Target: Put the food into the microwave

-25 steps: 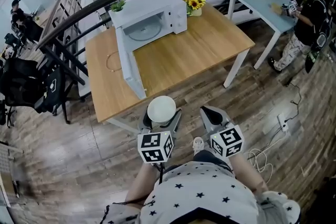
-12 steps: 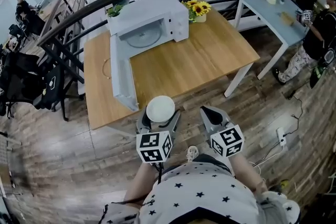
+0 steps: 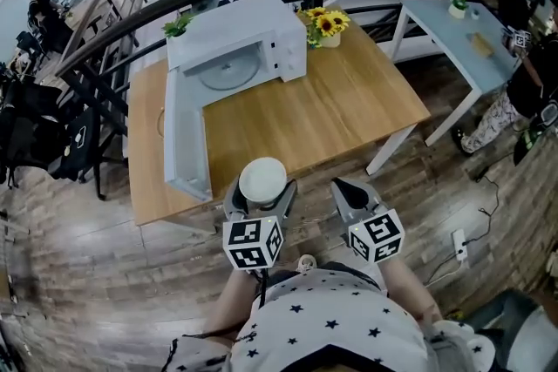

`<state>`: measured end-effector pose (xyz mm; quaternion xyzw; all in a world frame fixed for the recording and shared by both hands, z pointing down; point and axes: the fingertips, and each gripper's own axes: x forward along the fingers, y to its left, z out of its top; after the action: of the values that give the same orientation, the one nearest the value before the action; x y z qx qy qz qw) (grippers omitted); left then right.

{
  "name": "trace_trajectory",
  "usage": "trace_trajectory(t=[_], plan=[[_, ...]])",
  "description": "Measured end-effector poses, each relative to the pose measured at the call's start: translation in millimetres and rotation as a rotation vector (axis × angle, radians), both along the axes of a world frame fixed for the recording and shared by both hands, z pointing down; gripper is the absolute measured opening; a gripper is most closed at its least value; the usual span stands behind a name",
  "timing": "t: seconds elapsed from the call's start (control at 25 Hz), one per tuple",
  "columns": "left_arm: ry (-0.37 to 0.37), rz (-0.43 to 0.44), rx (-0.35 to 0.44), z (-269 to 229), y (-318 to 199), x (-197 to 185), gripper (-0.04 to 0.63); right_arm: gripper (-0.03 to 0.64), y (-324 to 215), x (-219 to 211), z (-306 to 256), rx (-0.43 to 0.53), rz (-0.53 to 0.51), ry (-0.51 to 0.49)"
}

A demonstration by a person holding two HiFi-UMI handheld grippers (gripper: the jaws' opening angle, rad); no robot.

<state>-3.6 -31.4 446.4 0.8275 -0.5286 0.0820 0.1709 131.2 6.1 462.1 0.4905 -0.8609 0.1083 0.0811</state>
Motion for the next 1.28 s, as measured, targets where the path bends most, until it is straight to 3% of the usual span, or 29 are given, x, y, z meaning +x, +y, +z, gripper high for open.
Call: trace_trajectory(t=[0.76, 1.28], plan=[[-0.033, -0.065, -0.019, 11, -45, 4, 0.485, 0.006, -53, 12, 17, -0.03, -0.032, -0.038], [-0.018, -0.078, -0.015, 9, -142, 0, 0.484, 0.006, -144, 21, 8, -0.03, -0.018, -0.003]])
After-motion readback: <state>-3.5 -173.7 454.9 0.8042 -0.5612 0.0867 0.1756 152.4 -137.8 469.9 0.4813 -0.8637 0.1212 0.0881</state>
